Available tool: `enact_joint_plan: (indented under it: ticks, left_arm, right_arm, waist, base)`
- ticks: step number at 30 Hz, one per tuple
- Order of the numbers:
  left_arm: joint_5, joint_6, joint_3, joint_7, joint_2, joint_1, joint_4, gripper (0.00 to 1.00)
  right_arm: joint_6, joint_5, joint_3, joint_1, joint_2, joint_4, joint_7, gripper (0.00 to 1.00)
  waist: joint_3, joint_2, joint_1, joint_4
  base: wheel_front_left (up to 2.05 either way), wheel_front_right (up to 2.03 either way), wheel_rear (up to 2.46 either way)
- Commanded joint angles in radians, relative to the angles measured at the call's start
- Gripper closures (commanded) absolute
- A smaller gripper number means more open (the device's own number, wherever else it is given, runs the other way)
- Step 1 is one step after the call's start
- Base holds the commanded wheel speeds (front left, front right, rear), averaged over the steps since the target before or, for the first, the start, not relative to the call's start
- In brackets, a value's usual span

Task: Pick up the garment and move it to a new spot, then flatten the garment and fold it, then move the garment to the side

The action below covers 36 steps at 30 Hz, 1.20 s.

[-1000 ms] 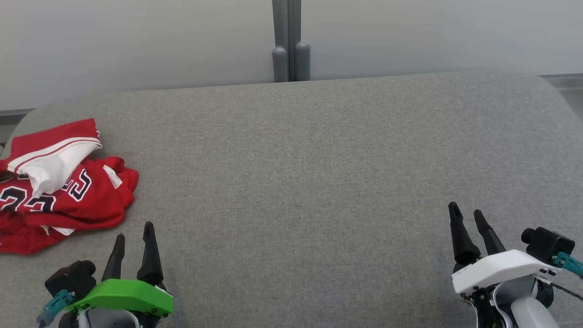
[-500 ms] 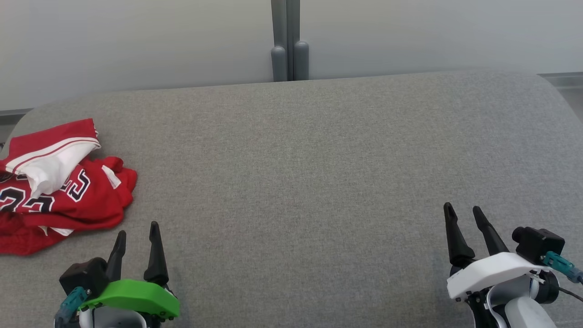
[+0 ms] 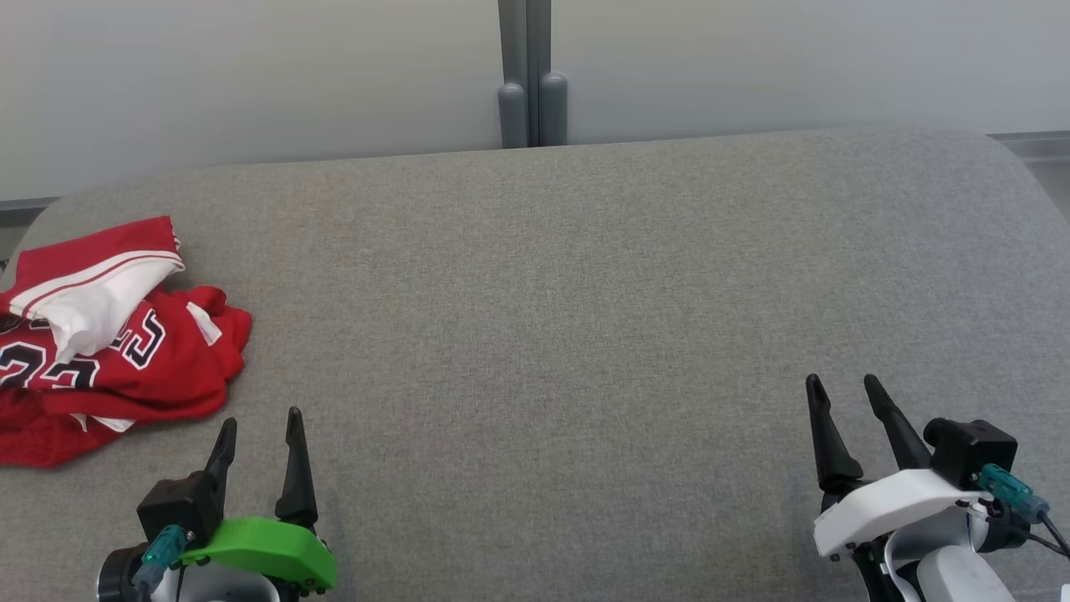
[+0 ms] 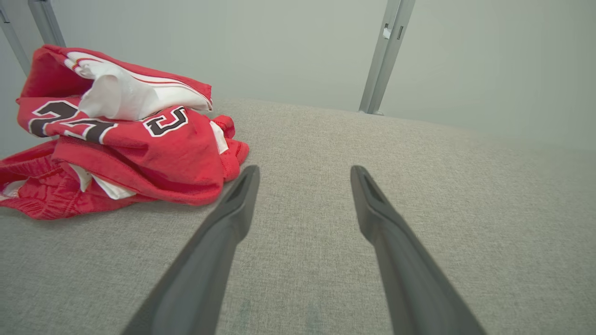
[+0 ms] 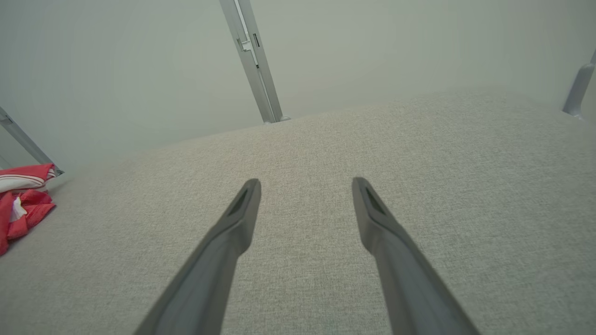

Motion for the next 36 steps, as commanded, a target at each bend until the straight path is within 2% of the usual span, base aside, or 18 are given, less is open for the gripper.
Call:
enact_joint_plan:
  ticks: [1, 16, 22, 31, 36]
  left_arm:
    - [0.030, 0.006, -0.002, -0.009, 0.008, -0.016, -0.003, 0.00]
    - [0.149, 0.020, -0.012, -0.039, 0.009, -0.018, 0.006, 0.00]
    - [0.179, 0.033, -0.004, -0.048, 0.004, -0.021, 0.016, 0.00]
    - [0.230, 0.047, 0.026, -0.066, 0.003, 0.001, 0.038, 0.00]
    - [0.218, 0.047, 0.055, -0.063, 0.004, 0.027, 0.053, 0.00]
  right_arm:
    - [0.000, -0.031, 0.004, -0.011, -0.007, -0.001, -0.011, 0.00]
    - [0.000, -0.153, 0.020, -0.013, -0.018, -0.003, -0.042, 0.00]
    - [0.000, -0.182, 0.045, -0.015, -0.025, -0.007, -0.050, 0.00]
    - [0.000, -0.230, 0.125, -0.033, -0.027, -0.001, -0.066, 0.00]
    - [0.000, -0.217, 0.178, -0.044, -0.019, 0.011, -0.065, 0.00]
  waist:
    - [0.001, 0.0000, 0.0000, 0.000]
    - [0.011, 0.0000, 0.0000, 0.002]
    - [0.017, 0.0000, 0.0000, 0.043]
    - [0.028, 0.0000, 0.0000, 0.226]
    - [0.030, 0.0000, 0.0000, 0.324]
  base:
    - [0.00, 0.00, 0.00]
    - [0.00, 0.00, 0.00]
    - [0.00, 0.00, 0.00]
    - [0.00, 0.00, 0.00]
    - [0.00, 0.00, 0.00]
